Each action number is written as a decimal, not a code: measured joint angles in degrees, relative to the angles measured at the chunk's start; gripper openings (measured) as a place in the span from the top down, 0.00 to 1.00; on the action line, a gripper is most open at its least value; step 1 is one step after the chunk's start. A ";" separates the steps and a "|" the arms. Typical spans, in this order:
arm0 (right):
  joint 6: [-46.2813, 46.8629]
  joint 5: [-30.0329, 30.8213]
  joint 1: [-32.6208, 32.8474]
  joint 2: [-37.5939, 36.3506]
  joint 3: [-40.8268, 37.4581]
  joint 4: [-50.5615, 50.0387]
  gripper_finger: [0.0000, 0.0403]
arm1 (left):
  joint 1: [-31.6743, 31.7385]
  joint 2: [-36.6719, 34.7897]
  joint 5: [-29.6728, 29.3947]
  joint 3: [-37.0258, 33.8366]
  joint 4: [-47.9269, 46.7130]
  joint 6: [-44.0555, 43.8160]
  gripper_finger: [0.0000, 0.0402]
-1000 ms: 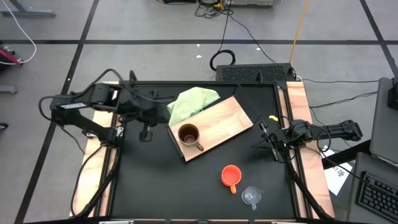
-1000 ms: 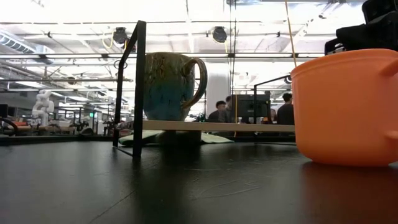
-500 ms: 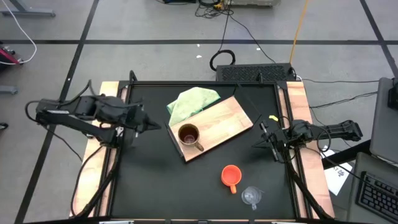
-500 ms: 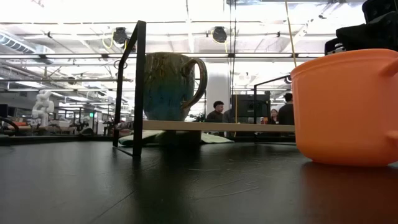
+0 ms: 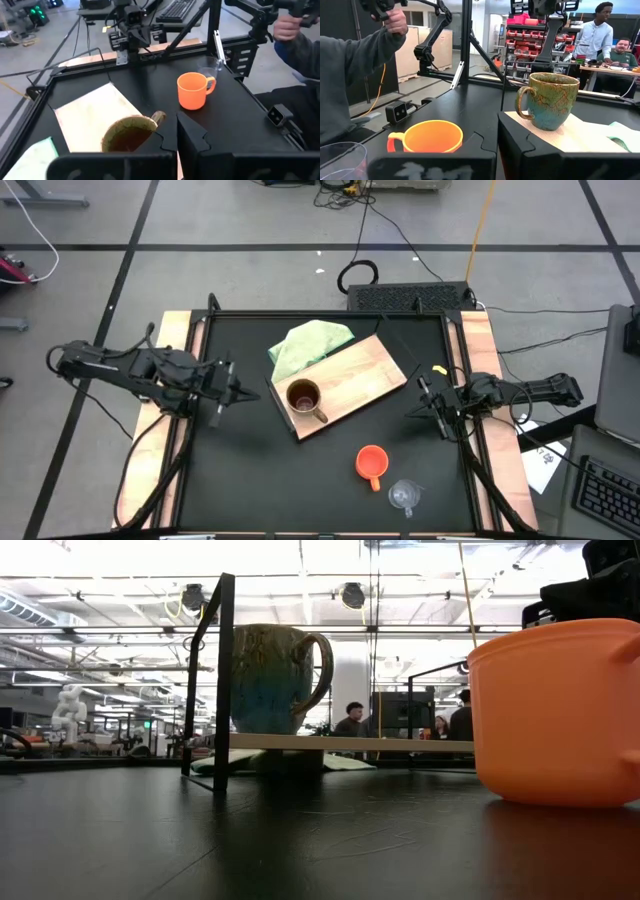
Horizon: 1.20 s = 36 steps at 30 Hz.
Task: Stack small to large cups/mugs on shelf
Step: Put the orange mug on the shelf
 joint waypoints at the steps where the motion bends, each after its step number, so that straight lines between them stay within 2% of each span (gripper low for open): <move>1: 0.00 0.00 0.00 0.00 0.01 0.02 1.00 | -0.02 -0.10 -0.15 -0.02 0.13 -0.01 1.00; 6: 0.00 0.00 -0.02 0.00 0.01 -0.05 1.00 | -0.02 -0.01 -0.50 -0.08 0.64 2.58 1.00; 10: 0.01 0.00 -0.02 0.00 0.02 -0.03 1.00 | -0.02 -0.56 -0.47 -2.20 6.18 5.48 1.00; 17: 0.20 0.00 -0.01 0.02 0.00 -0.34 1.00 | 0.90 -4.06 -0.91 -11.06 14.87 6.88 1.00; 25: 0.44 0.00 -0.01 0.02 0.02 -0.55 1.00 | 0.94 -14.05 -3.47 -21.03 19.73 4.85 1.00; 36: -0.31 0.00 0.00 0.02 0.02 -0.54 1.00 | 0.90 -21.85 4.52 -31.30 19.71 2.49 1.00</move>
